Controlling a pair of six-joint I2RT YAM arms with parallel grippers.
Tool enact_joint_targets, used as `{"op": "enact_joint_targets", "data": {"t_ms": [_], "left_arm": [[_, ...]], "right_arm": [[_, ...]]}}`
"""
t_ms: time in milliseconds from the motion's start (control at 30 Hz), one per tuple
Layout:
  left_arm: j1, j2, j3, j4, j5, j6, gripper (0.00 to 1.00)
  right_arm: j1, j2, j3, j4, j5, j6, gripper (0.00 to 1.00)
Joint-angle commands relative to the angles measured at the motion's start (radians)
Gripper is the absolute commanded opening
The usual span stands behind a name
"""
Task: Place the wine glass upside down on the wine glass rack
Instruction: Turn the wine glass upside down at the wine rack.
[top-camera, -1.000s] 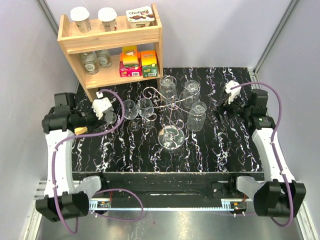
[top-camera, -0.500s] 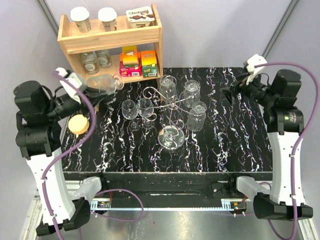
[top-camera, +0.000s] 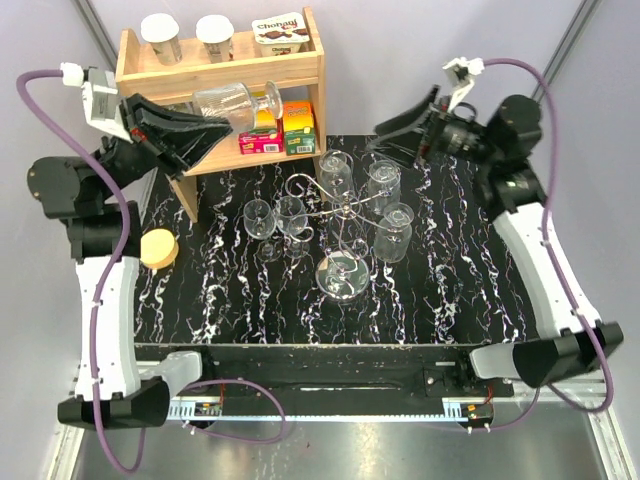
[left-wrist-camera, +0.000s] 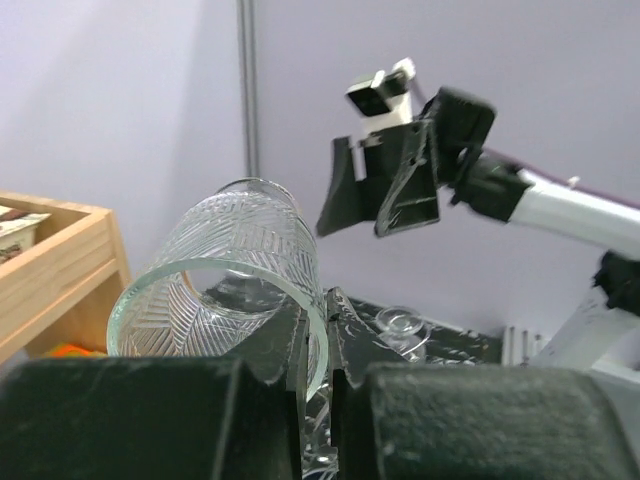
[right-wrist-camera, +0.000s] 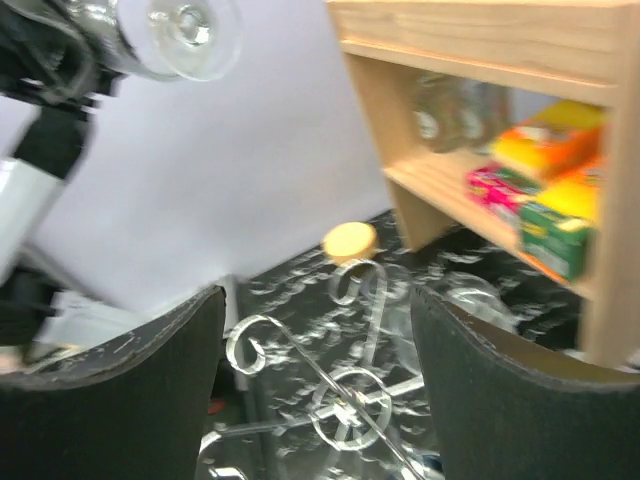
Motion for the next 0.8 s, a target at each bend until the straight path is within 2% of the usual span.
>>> {"op": "enact_joint_targets", "data": {"t_ms": [0,133,200,233,333,567,767], "left_arm": [[-0.056,0.026,0.003,0.226,-0.135,-0.181,0.00],[-0.176,0.073,0.002,0.259,-0.185,-0.224,0.00],[-0.243,0.093,0.002,0.245,-0.217,-0.210,0.00],[-0.260,0.115,0.003,0.292,-0.224,-0.251,0.00],[-0.274,0.171,-0.006,0.410,-0.257,-0.362,0.00],[-0.308,0.233,-0.021,0.476,-0.261,-0.405,0.00],[-0.360,0.262,-0.037,0.561,-0.259,-0.450,0.00]], "right_arm": [[0.108,0.093,0.005,0.454,-0.005,0.436,0.79],[0.163,0.162,0.005,0.653,0.003,0.556,0.75],[0.195,0.188,0.007,0.697,0.009,0.587,0.74],[0.214,0.199,0.008,0.704,0.009,0.589,0.74],[0.255,0.225,-0.001,0.772,0.006,0.621,0.73],[0.274,0.263,0.015,0.931,0.024,0.724,0.71],[0.274,0.294,0.033,0.915,0.029,0.709,0.69]]}}
